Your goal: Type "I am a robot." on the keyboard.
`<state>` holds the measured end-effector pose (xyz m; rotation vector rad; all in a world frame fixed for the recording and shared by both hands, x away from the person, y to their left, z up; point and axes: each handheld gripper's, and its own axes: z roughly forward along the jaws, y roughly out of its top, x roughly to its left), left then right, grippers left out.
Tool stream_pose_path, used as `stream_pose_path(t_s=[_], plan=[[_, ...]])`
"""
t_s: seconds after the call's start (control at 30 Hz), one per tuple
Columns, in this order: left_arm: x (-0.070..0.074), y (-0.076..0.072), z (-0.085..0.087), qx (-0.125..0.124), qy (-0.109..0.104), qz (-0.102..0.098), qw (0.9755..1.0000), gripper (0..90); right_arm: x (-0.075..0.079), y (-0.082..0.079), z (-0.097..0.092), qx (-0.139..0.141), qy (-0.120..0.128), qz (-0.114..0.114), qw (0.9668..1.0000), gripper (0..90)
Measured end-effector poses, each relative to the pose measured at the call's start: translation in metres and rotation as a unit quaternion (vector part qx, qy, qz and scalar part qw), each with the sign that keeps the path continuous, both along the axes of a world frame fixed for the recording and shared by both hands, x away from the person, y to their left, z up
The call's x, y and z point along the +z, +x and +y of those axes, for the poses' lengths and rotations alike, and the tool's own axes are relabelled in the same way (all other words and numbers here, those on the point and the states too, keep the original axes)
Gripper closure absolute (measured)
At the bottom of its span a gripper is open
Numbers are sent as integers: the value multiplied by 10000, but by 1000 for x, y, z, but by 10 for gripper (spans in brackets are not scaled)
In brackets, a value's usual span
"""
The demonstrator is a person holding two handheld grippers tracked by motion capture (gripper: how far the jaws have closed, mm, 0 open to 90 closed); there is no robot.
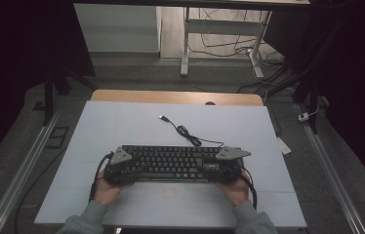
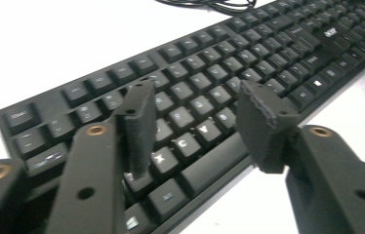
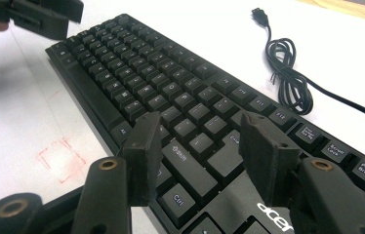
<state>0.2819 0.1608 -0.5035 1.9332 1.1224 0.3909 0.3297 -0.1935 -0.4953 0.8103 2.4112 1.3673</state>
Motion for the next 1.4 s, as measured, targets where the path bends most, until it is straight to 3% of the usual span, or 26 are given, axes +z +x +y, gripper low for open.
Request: stream_pose_path(t_s=[0.3,0.73,0.93,1.17,1.3,1.4], plan=[[7,5,8,72,63,44,9999,348,-3,1,0,39,-104,12,9999,502],[10,0,16,100,180,2,9998,328,-4,0,2,80,-76,21,9999,502],[10,4,18,13,278,141,9995,383,-4,-1,1,56,-87,47,9999,500],[7,20,20,104,524,346,9980,429,-5,0,1,25,-111,45,9999,500],[4,27,23,207,584,400,9973,514,-5,0,1,25,-132,50,9999,500],[2,29,23,129,600,433,9972,614,-6,0,2,26,-140,51,9999,500]])
